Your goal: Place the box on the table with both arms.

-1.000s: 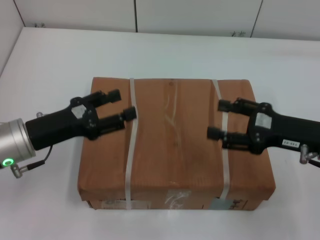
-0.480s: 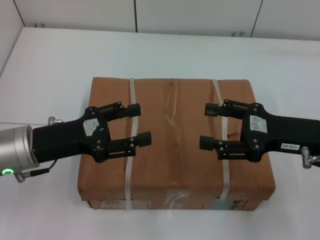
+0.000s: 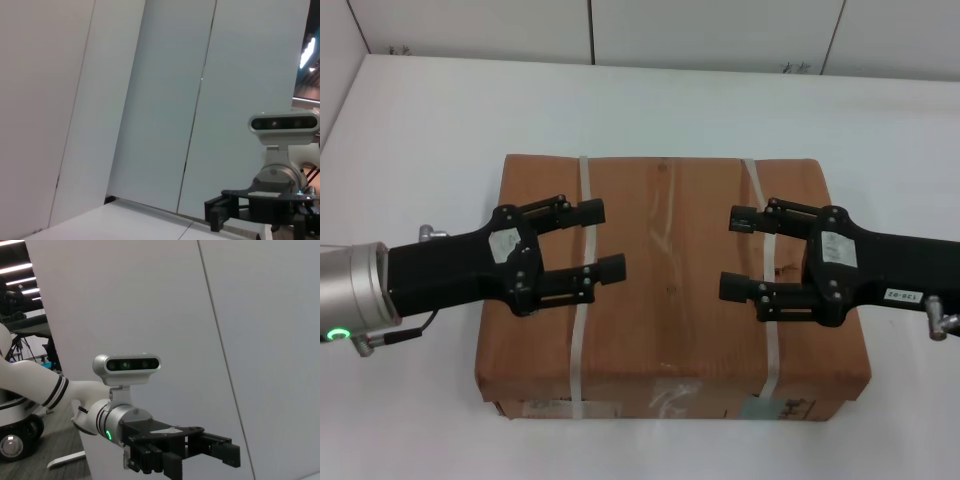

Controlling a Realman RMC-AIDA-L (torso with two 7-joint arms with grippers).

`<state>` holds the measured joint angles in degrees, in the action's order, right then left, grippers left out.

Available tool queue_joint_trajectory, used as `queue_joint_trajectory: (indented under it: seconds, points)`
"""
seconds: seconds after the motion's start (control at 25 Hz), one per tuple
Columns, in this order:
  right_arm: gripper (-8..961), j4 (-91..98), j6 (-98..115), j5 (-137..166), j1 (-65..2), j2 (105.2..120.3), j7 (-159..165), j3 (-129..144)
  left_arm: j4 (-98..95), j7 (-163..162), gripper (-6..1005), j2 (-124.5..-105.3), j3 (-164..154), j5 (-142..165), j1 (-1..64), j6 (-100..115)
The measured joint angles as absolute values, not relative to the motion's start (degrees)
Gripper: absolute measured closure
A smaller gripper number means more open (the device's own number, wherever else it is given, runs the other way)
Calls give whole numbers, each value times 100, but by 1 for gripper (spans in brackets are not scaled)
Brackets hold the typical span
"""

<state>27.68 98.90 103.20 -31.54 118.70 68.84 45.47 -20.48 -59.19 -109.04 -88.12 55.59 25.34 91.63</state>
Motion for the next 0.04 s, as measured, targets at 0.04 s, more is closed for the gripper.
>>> queue_joint_trajectory:
  seconds: [0.04]
  points:
    - [81, 2768, 9890, 10318, -3147, 11871, 6880, 4548, -2048, -5911, 207, -10908, -8810, 5559, 2548, 9161]
